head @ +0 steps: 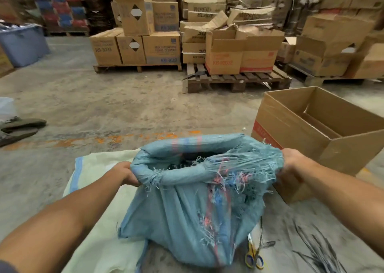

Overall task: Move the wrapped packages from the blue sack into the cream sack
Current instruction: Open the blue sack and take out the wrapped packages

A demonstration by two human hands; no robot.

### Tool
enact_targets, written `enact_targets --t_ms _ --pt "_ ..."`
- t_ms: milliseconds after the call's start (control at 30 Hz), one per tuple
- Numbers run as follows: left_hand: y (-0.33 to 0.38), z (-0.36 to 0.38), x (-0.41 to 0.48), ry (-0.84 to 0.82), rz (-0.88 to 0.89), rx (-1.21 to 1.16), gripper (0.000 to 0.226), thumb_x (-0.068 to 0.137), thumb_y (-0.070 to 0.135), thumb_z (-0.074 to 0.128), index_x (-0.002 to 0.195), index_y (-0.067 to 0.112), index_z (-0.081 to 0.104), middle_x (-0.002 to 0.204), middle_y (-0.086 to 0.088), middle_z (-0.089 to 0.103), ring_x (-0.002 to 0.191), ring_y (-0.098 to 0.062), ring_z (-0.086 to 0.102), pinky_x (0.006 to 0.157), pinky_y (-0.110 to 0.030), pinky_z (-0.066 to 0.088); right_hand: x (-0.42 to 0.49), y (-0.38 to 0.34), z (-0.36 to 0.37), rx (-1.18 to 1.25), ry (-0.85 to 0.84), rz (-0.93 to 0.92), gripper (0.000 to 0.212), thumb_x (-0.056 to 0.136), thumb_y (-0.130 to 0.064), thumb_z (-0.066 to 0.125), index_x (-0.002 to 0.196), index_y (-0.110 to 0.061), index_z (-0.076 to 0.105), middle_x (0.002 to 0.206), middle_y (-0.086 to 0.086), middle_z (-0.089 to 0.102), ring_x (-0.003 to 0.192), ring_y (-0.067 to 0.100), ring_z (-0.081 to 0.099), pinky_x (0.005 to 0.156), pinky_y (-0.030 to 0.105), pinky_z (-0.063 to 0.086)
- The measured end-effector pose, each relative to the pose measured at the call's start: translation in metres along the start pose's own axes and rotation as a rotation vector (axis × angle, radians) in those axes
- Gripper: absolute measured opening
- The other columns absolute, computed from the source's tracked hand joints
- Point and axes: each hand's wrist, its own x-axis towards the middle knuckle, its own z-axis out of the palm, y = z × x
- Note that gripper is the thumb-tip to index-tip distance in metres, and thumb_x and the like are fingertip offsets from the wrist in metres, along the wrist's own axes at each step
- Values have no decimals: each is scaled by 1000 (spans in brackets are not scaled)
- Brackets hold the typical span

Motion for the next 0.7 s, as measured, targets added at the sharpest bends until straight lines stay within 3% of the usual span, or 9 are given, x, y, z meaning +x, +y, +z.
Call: enact_targets --t_ms 33,67,100,133,167,300,433,500,700 --pt "-7 3 -6 -43 18 25 23 95 25 45 109 23 64 95 -4 66 92 -21 64 73 -42 51 5 11 -13 19 -84 59 50 103 -30 18 95 2 55 101 32 61 93 44 62 92 43 51" --pt "-9 6 -11 -80 64 118 25 93 32 51 111 20 63 98 -6 66 92 -24 63 75 -43 51 13 14 -20 60 -249 132 71 102 -41 4 106 16 46 113 49 51 111 55 53 37 34 52" --pt "-11 10 -19 -67 71 133 38 90 44 57 111 13 64 100 -10 67 96 -27 63 82 -44 51 10 18 -17 81 -355 179 80 100 -44 0 115 24 37 118 59 38 120 63 43 40 22 -44" --pt "-13 11 -28 -141 80 123 56 83 54 65 107 4 66 101 -14 69 99 -30 63 87 -46 50 -11 16 -4 90 -320 125 72 102 -41 12 117 22 43 117 56 46 117 61 50 35 39 53" --pt "-12 14 -38 -182 135 147 66 75 58 73 102 -3 67 99 -17 71 99 -32 64 91 -47 51 -25 11 7 128 -290 39 56 100 -36 32 115 13 55 114 43 60 112 53 59 95 60 49" --pt "-6 23 -34 -114 270 529 70 60 25 92 117 -3 64 106 -20 72 100 -34 69 89 -47 56 -68 8 37 -142 -350 -155 75 67 -32 86 130 -1 59 118 17 69 110 34 66 100 53 50" --pt "-9 23 11 271 528 764 135 31 14 99 144 -8 28 126 -24 57 109 -40 63 85 -48 56 -85 20 54 -646 -96 -346 34 96 -17 64 124 1 57 93 11 62 89 29 61 88 41 53" --pt "-17 23 -5 432 675 875 117 46 21 98 138 -10 35 127 -24 54 112 -39 61 82 -45 58 -71 17 58 -853 179 -391 43 85 -22 78 120 -2 62 78 14 60 66 26 59 64 35 54" --pt "-26 14 -32 510 725 1089 71 48 42 97 94 3 59 96 -11 67 93 -31 70 73 -33 58 -44 15 64 -1097 731 -692 21 85 -16 72 102 -4 70 98 13 68 90 28 67 79 38 60"
